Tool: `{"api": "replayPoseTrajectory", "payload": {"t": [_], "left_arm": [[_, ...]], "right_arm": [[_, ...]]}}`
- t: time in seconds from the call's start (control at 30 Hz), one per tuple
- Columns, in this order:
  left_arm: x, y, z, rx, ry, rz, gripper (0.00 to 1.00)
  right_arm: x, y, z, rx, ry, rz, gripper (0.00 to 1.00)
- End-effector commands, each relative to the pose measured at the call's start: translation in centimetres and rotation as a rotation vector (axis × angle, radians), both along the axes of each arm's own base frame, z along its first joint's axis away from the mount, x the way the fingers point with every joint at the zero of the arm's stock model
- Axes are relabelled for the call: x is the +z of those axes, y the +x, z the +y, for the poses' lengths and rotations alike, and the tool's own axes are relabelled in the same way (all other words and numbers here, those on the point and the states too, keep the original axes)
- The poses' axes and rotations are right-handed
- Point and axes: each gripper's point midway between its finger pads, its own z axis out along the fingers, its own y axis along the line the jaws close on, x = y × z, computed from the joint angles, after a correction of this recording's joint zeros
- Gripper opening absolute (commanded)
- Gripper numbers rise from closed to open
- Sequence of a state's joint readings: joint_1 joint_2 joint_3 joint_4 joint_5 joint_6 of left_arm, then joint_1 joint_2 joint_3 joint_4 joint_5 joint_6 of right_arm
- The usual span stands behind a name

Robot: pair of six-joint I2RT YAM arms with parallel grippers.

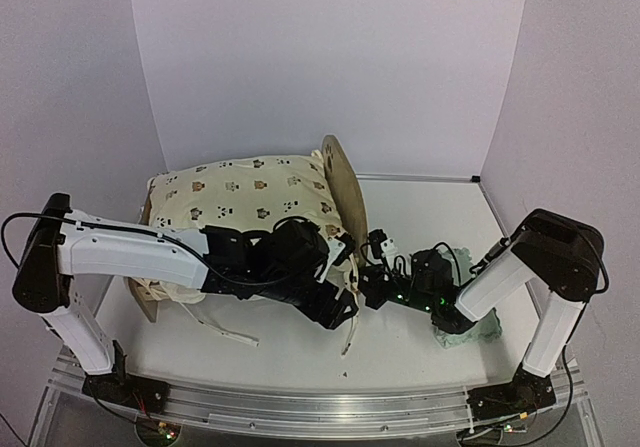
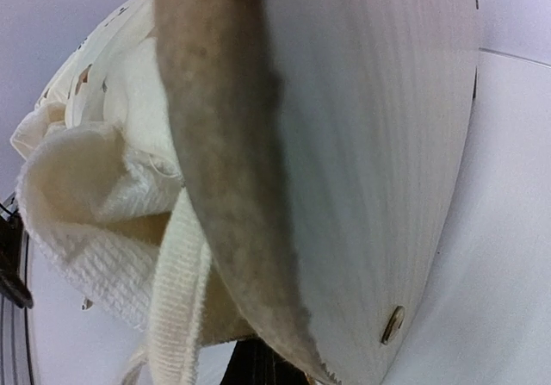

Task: Set up the pet bed

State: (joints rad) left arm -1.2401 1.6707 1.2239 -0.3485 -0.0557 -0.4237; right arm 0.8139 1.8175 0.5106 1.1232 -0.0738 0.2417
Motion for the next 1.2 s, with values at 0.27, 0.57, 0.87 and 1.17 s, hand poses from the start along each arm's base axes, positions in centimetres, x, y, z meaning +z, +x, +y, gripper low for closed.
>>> {"api": "replayPoseTrajectory", "payload": {"t": [0.27,0.57,0.87,1.17], "left_arm": [[-4.8,0.1,0.0,0.068,0.179,0.069,0.77],[-9.3,-1.7,-3.5,-0.027,0.177,0.167,0.66],[-10.4,-3.2,-4.6,-0.066,0.205,0.184,0.60],[-13.4,-2.9,-4.3,-0.045,0.270,0.135,0.32]], "right_arm": [[0.0,0.9,-0.3,-0.055,0.022,0.022,0.00],[-0.2,0.9,-0.3,-0.057,0.025,0.033,0.00],[-0.6,0.8,-0.6,-0.065,0.015,0.039,0.00],[-0.8,0.8,-0.7,-0.069,0.014,0.044,0.00]]}}
